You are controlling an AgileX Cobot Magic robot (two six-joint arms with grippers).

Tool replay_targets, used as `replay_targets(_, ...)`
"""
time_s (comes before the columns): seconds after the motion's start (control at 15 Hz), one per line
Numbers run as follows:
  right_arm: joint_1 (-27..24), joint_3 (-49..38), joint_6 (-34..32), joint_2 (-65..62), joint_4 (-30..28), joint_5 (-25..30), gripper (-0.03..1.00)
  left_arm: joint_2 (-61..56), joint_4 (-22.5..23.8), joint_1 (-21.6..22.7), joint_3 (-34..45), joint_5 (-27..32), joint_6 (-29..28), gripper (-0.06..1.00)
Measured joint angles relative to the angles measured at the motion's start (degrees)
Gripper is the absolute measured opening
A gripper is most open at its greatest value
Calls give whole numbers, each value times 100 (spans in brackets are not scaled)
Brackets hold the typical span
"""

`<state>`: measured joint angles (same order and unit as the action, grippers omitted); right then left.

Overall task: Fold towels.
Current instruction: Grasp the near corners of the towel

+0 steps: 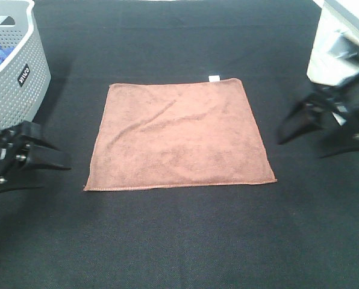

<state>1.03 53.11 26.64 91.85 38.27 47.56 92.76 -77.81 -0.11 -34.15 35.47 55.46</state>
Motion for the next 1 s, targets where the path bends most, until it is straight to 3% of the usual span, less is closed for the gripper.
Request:
replay_targets(0.13, -206, 229, 464, 647, 521, 0, 76, 516, -40, 0, -332, -80, 34, 63)
replay_targets(0.33, -825, 573, 911, 1570, 768, -40, 76, 1157, -74, 0, -837, -132, 69, 63)
replay_targets(0.73, -842, 1255, 1278, 2406, 1020, -57, 76, 1782, -109, 0, -1392, -212, 86, 63)
replay_targets(1.0, -401, 1421, 1283, 2744, 1003, -350, 76, 2103, -241, -143, -1404, -407, 172, 63)
